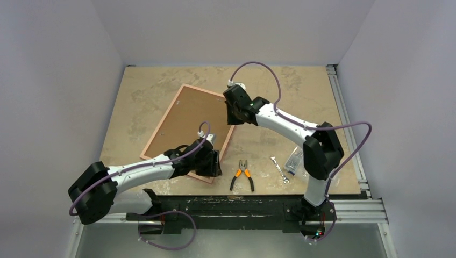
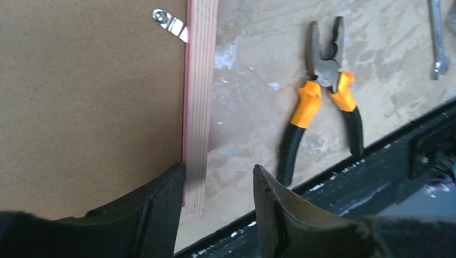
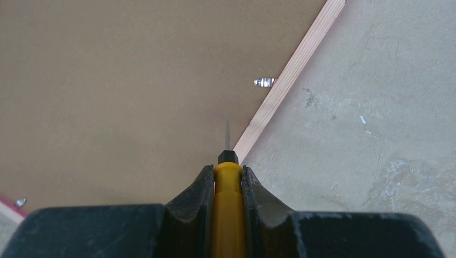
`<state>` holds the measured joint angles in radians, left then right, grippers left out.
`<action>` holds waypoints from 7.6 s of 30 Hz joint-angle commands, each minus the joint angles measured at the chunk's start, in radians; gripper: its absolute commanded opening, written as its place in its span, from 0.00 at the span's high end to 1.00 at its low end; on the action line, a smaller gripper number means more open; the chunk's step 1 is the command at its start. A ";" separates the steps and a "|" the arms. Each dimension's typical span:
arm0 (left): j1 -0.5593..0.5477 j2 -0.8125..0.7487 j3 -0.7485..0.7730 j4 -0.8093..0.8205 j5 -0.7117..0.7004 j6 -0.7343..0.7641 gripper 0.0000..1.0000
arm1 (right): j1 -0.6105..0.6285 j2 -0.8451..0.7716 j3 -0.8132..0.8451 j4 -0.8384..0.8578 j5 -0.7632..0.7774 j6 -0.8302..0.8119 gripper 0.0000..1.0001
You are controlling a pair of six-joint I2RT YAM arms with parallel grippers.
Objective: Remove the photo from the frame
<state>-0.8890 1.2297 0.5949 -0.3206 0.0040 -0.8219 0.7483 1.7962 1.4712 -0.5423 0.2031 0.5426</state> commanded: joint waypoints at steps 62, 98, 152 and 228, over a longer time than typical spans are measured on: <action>0.004 -0.196 -0.089 -0.234 -0.253 -0.101 1.00 | -0.006 0.176 0.013 0.134 0.281 -0.070 1.00; 0.003 -0.197 -0.083 -0.230 -0.248 -0.097 1.00 | -0.020 0.079 -0.066 0.143 0.190 -0.063 1.00; 0.004 -0.205 -0.076 -0.244 -0.254 -0.097 1.00 | -0.085 0.003 -0.086 0.299 0.074 -0.102 1.00; -0.129 0.111 0.246 -0.301 -0.232 0.128 0.53 | -0.101 -1.131 -0.881 0.115 -0.003 0.107 1.00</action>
<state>-0.9874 1.3167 0.7757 -0.5854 -0.1581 -0.7025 0.6460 0.7437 0.6117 -0.3454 0.1677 0.6167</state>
